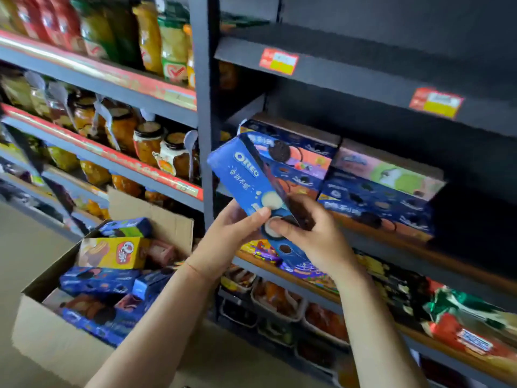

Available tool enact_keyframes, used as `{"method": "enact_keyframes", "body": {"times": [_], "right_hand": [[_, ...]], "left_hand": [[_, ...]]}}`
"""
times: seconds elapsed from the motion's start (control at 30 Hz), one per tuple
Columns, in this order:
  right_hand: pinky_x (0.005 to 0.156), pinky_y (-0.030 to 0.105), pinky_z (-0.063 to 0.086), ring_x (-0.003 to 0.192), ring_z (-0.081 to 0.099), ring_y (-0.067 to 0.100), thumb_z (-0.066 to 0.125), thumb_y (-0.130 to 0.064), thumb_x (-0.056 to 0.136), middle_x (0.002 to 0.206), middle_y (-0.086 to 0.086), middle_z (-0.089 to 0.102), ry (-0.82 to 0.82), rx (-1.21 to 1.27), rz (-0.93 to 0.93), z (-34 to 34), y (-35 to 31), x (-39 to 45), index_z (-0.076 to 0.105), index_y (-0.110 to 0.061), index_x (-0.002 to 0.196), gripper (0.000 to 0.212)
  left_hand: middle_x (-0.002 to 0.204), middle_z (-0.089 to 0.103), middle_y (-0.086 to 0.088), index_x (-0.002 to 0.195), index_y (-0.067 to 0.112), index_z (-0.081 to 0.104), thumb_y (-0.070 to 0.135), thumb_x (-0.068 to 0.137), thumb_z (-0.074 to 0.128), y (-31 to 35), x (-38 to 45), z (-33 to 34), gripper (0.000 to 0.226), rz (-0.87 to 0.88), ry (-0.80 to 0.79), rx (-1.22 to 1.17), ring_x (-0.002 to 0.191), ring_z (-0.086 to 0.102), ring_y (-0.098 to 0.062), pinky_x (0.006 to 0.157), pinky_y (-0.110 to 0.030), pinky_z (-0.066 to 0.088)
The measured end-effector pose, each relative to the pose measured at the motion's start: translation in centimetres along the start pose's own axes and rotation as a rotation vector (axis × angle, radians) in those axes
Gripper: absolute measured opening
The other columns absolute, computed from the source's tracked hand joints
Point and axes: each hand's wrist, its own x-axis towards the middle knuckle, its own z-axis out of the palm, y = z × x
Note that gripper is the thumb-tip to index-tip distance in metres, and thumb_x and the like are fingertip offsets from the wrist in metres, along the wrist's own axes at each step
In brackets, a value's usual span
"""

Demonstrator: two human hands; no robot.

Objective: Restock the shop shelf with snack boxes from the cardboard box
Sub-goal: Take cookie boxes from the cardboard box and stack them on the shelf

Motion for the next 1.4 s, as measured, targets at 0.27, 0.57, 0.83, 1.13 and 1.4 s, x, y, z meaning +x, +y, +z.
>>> {"method": "enact_keyframes", "body": {"times": [0.27, 0.57, 0.83, 1.13, 1.4], "right_hand": [[0.075, 0.02, 0.051, 0.086, 0.068, 0.004, 0.053, -0.046, 0.086, 0.088, -0.016, 0.074, -0.063, 0.24, 0.121, -7.8, -0.8, -4.8, 0.078, -0.036, 0.085, 0.027], [0.109, 0.051, 0.041, 0.12, 0.062, 0.014, 0.057, -0.08, 0.075, 0.125, -0.008, 0.068, -0.075, 0.268, 0.178, -9.3, 0.5, -4.8, 0.065, -0.039, 0.122, 0.062], [0.079, 0.035, 0.055, 0.089, 0.071, 0.022, 0.047, -0.055, 0.087, 0.107, 0.01, 0.074, 0.048, 0.732, 0.259, -9.4, 0.4, -4.5, 0.065, -0.013, 0.121, 0.056], [0.08, 0.042, 0.056, 0.087, 0.07, 0.031, 0.038, -0.053, 0.1, 0.104, 0.013, 0.074, 0.073, 0.765, 0.305, -10.0, 1.8, -4.6, 0.064, -0.015, 0.119, 0.049], [0.08, 0.023, 0.056, 0.105, 0.066, 0.007, 0.064, -0.041, 0.088, 0.118, -0.004, 0.064, 0.509, 0.18, 0.024, -12.6, 1.5, -5.1, 0.054, -0.027, 0.12, 0.036]], "left_hand": [[0.145, 0.053, -0.016, 0.143, 0.007, 0.046, 0.053, 0.086, 0.067, 0.8, 0.6, 7.2, 0.076, 0.03, -0.121, -0.068, 0.132, 0.05, -0.033, 0.105, -0.053, 0.042], [0.105, 0.075, -0.011, 0.108, 0.006, 0.067, 0.032, 0.081, 0.078, 3.0, 1.2, 10.4, 0.039, 0.074, -0.012, 0.227, 0.097, 0.071, -0.034, 0.08, -0.046, 0.059], [0.096, 0.073, -0.002, 0.114, 0.021, 0.067, 0.036, 0.084, 0.075, 4.1, 2.3, 11.1, 0.035, 0.043, -0.085, 0.177, 0.083, 0.068, -0.017, 0.057, -0.023, 0.05], [0.093, 0.076, -0.003, 0.121, 0.017, 0.06, 0.02, 0.088, 0.068, 3.2, 3.1, 12.5, 0.034, -0.05, -0.079, 0.069, 0.081, 0.072, -0.016, 0.061, -0.023, 0.054], [0.099, 0.073, 0.005, 0.128, 0.018, 0.066, 0.004, 0.086, 0.073, 3.3, 5.3, 11.5, 0.044, 0.231, -0.139, 0.597, 0.092, 0.068, -0.01, 0.083, -0.026, 0.056]]}}
